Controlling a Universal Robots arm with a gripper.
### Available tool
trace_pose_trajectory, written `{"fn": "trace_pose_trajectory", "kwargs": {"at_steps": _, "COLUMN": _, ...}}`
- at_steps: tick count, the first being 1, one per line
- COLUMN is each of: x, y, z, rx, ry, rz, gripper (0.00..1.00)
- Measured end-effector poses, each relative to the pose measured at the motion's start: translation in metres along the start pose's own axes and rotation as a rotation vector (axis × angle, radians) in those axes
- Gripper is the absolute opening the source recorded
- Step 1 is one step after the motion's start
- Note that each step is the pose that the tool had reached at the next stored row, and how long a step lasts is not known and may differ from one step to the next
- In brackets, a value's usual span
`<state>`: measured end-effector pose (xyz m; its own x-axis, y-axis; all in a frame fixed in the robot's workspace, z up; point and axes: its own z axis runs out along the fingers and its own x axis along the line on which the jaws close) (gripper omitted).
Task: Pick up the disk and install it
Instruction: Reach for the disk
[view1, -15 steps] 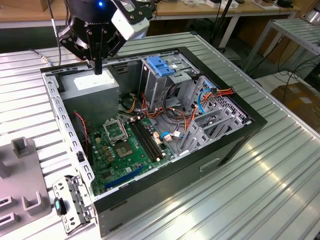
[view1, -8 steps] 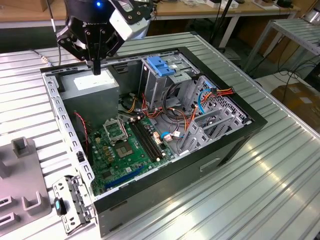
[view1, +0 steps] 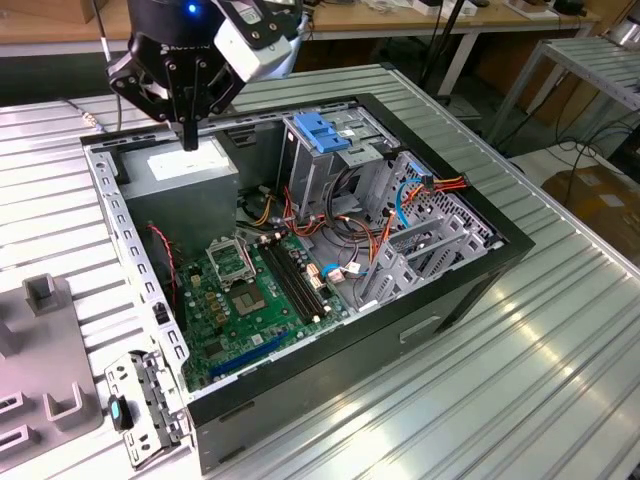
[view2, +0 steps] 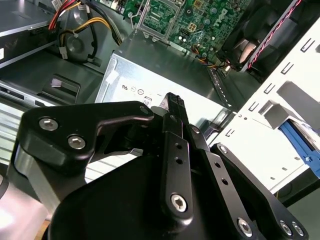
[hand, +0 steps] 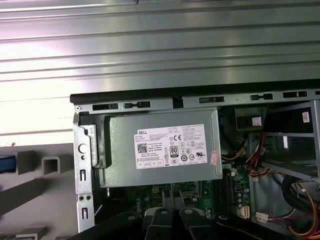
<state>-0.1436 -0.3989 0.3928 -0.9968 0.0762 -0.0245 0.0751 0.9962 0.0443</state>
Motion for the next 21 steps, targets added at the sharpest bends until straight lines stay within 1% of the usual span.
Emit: {"fn": "trace_pose_trajectory", "kwargs": {"at_steps": 21, "x": 0.0084, "y": -0.0006, "z": 0.0000, "rx": -0.0001, "ry": 0.0000, "rz": 0.000, "gripper": 0.11}}
